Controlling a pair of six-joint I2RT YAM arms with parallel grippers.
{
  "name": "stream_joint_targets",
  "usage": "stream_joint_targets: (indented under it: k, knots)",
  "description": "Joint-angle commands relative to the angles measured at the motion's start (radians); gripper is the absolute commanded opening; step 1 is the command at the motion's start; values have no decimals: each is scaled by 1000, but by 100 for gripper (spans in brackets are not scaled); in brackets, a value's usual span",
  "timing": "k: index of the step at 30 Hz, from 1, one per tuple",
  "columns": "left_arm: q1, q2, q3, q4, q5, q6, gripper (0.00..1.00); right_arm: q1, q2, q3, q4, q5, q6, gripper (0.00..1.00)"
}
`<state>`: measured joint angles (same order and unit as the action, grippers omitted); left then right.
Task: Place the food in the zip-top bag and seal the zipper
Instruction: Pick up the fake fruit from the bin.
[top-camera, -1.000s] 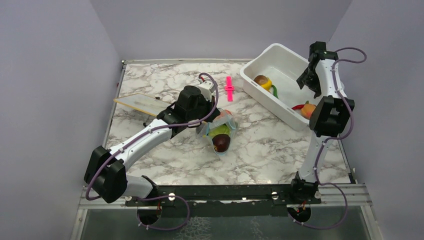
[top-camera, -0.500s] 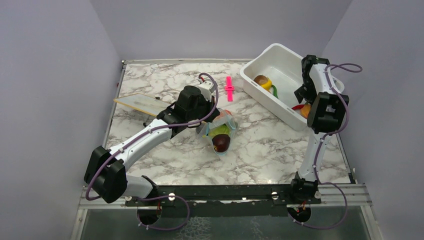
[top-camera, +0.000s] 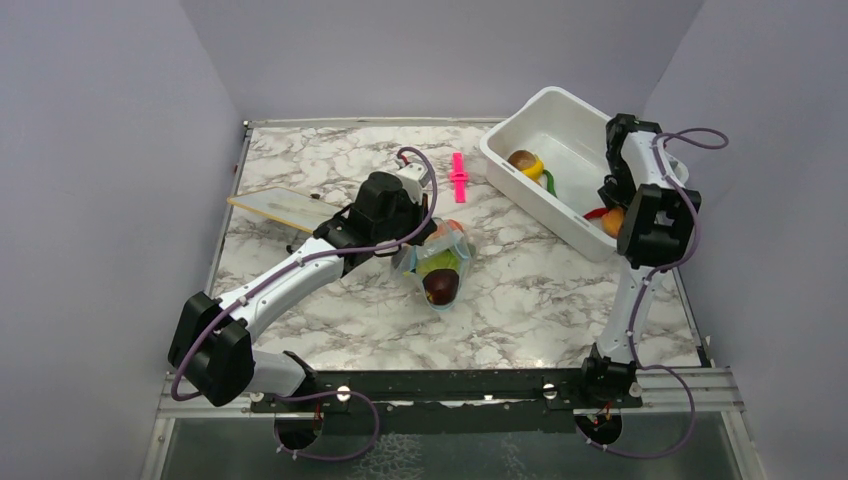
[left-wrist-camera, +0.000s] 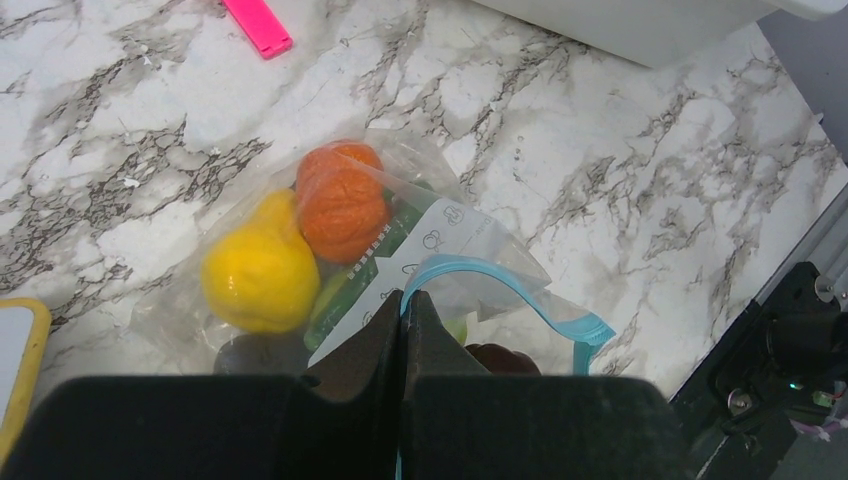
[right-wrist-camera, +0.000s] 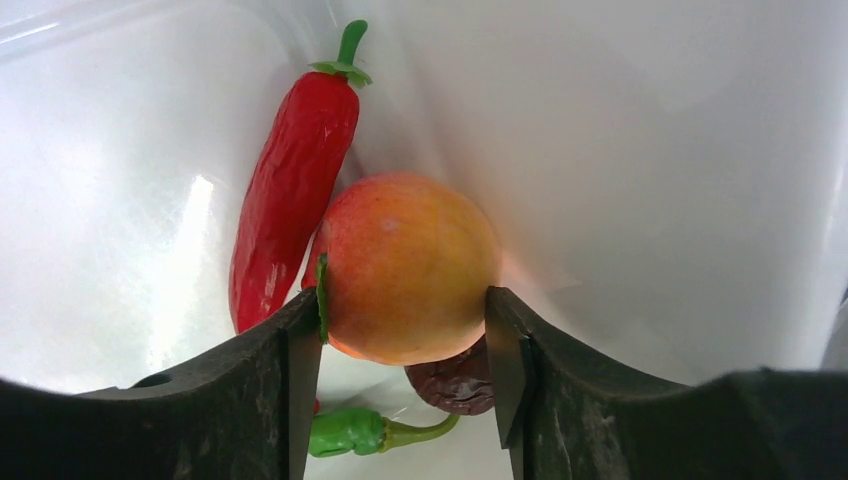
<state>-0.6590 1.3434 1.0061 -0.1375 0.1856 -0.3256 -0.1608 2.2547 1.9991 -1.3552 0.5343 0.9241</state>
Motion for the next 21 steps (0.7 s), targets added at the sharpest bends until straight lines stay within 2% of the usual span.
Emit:
stream_joint_targets:
  k: [1, 7, 13, 17, 21]
  knots:
    - [-2, -14, 43, -7, -37, 13, 0, -2, -49, -68, 175, -35, -27, 50]
    - [-3, -4, 52, -6, -24, 3, 0, -2, -94, -92, 227, -89, -92, 38]
    - [-2, -10, 57, -9, -23, -6, 0, 0, -224, -187, 389, -181, -232, 37]
    - [-2, 5, 125, -75, -29, -12, 0, 3, -307, -286, 505, -268, -301, 36]
    - [-3, -7, 146, -102, -22, -45, 0, 12, -384, -352, 554, -280, -333, 35]
